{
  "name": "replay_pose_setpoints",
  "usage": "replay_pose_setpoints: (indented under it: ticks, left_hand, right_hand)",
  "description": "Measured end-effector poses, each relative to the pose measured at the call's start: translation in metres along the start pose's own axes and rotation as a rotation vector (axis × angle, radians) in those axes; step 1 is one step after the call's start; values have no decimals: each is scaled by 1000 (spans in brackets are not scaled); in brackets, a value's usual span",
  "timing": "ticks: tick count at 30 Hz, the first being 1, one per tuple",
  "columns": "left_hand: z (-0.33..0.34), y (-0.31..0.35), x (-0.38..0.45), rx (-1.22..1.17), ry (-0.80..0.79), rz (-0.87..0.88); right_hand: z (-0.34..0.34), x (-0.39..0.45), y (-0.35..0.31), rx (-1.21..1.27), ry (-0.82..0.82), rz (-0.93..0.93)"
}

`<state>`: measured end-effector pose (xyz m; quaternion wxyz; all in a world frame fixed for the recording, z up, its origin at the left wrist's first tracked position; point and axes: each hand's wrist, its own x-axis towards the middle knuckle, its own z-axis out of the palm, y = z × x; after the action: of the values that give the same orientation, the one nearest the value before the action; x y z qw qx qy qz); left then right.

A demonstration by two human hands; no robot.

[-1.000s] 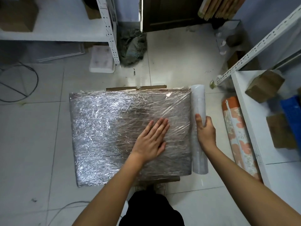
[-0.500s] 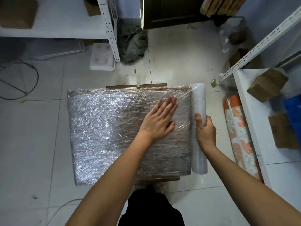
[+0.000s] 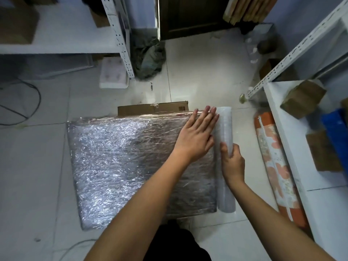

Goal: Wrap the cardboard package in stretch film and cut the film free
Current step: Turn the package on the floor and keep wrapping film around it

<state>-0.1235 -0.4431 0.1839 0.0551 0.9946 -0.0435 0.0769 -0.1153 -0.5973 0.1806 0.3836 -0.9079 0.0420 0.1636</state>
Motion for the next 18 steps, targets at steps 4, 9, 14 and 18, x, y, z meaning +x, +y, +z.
replay_pose_setpoints:
  ticks: [4,9,14,18]
  left_hand:
    - [-10,0,-3,-98,51,-4]
    - [20,45,-48,-51,112,17]
    - [36,44,-45,-24,116,37]
    - [37,53,-57,-60,193,-28]
  right_hand:
    - [1,3,-1,-5,-1,-8]
    - [2,0,6,3,25,-17]
    - [0,3,8,-8,34,-24]
    - [7,9,-1,-16,29,-33]
